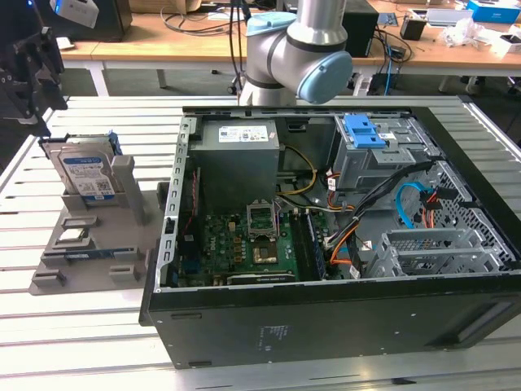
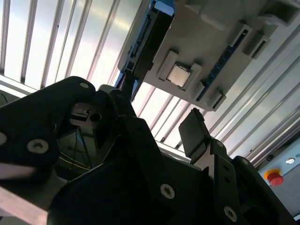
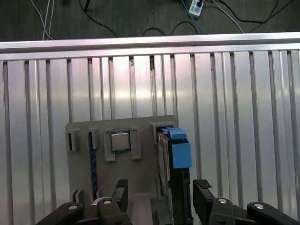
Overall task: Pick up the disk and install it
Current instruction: 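Pick up the disk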
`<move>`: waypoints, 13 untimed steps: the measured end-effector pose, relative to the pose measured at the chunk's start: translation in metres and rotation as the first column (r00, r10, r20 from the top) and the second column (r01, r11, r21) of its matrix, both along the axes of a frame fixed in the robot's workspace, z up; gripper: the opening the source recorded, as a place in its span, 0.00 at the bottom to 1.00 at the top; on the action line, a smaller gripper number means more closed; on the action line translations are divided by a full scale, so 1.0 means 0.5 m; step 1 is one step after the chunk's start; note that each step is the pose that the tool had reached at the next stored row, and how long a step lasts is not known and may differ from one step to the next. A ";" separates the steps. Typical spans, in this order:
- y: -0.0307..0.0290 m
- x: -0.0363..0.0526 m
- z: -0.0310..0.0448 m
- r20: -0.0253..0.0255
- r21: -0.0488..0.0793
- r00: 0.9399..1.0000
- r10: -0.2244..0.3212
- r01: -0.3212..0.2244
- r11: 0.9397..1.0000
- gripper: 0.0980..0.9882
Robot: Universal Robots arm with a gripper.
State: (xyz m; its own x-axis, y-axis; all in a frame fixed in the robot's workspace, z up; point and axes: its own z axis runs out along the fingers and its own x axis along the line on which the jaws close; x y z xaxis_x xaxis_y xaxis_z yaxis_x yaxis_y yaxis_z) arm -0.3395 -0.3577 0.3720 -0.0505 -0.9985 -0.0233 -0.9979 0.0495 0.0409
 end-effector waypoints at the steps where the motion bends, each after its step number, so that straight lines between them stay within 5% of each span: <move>1: 0.000 0.003 -0.004 0.000 0.000 1.000 -0.002 0.002 1.000 0.63; 7: 0.002 0.005 -0.020 0.000 0.000 1.000 -0.025 0.025 1.000 0.63; 13: 0.010 0.005 -0.029 0.000 0.000 0.999 0.035 -0.035 0.999 0.63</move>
